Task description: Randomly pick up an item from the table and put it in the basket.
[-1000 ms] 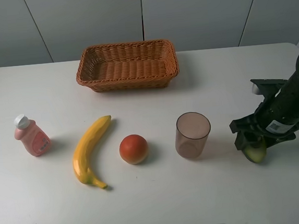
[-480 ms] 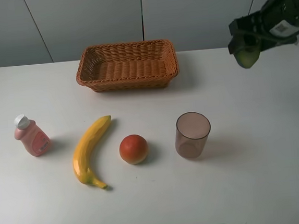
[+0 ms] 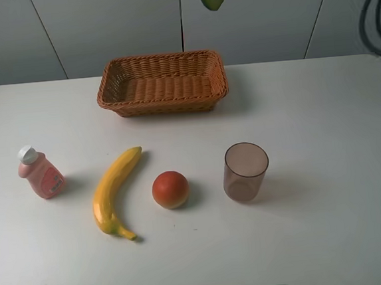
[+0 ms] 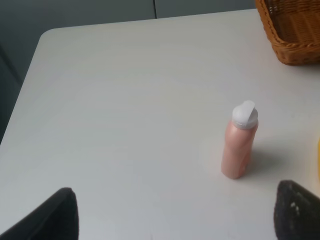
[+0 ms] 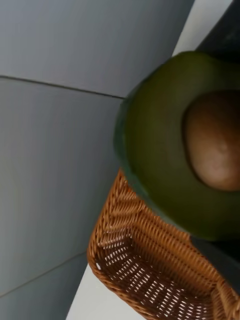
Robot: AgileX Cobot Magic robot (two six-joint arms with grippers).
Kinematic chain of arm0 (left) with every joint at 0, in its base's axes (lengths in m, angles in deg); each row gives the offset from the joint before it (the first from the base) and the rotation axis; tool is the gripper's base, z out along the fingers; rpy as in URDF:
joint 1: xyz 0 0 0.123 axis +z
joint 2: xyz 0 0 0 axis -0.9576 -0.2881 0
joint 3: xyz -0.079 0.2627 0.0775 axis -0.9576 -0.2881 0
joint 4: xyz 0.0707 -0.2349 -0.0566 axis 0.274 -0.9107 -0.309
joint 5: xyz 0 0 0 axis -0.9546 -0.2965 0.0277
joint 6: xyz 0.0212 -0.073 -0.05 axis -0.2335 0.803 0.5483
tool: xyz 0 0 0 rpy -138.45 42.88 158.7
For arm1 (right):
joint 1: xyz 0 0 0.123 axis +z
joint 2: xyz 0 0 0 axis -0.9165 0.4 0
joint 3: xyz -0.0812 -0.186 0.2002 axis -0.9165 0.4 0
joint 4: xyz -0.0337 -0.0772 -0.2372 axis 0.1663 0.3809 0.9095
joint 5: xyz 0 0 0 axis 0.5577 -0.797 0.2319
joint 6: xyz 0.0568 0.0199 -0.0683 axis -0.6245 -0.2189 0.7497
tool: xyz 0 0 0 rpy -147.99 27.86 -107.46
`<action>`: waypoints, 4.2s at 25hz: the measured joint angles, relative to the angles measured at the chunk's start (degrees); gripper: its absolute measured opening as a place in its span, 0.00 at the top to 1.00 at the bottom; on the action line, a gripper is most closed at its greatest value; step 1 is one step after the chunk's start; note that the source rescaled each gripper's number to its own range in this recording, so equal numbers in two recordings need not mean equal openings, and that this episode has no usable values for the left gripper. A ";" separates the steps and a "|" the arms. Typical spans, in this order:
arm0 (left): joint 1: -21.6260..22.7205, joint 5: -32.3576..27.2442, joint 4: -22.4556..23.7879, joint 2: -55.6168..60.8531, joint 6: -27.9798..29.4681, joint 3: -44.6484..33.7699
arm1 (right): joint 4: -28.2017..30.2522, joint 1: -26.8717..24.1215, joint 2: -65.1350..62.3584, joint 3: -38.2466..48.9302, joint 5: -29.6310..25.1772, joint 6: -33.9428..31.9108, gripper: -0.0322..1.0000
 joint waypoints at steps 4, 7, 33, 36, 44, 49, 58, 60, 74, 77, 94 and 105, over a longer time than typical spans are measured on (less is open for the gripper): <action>0.00 0.00 0.00 0.00 0.00 0.00 | -0.74 1.52 11.68 -5.58 0.52 0.50 0.97; 0.00 0.00 0.00 0.00 0.00 0.00 | -3.43 1.62 18.10 -6.62 0.52 0.76 0.97; 0.00 0.00 0.00 0.00 0.00 0.00 | -3.97 1.62 18.86 -6.83 -3.43 6.27 0.01; 0.00 0.00 0.00 0.00 0.00 0.00 | -1.51 1.50 11.59 -6.83 -8.33 6.40 0.01; 0.00 0.00 0.00 0.00 0.00 0.00 | 5.13 -3.86 -13.35 -6.97 -24.00 1.52 0.01; 0.00 0.00 0.00 0.00 0.00 0.00 | 12.43 -7.33 -26.31 -7.04 -37.36 0.50 0.01; 0.00 0.00 0.00 0.00 0.00 0.00 | 21.09 -8.20 -48.89 0.17 -39.99 -1.77 0.01; 0.00 0.00 0.00 0.00 -0.11 0.00 | 21.37 -8.20 -54.25 3.10 -40.02 -1.88 0.01; 0.00 0.00 0.00 0.00 -0.11 0.00 | 15.82 -8.20 -89.65 30.81 -40.37 -5.94 0.01; 0.00 0.00 0.00 0.00 -0.11 0.00 | 11.33 -8.20 -95.48 39.20 -38.86 -6.29 0.01; 0.00 0.00 0.00 0.00 -0.11 0.00 | 5.76 -8.20 -107.74 61.98 -33.43 -6.18 0.01; 0.00 0.00 0.00 0.00 -0.11 0.00 | 6.26 -9.89 -107.79 61.98 -33.23 -8.63 0.01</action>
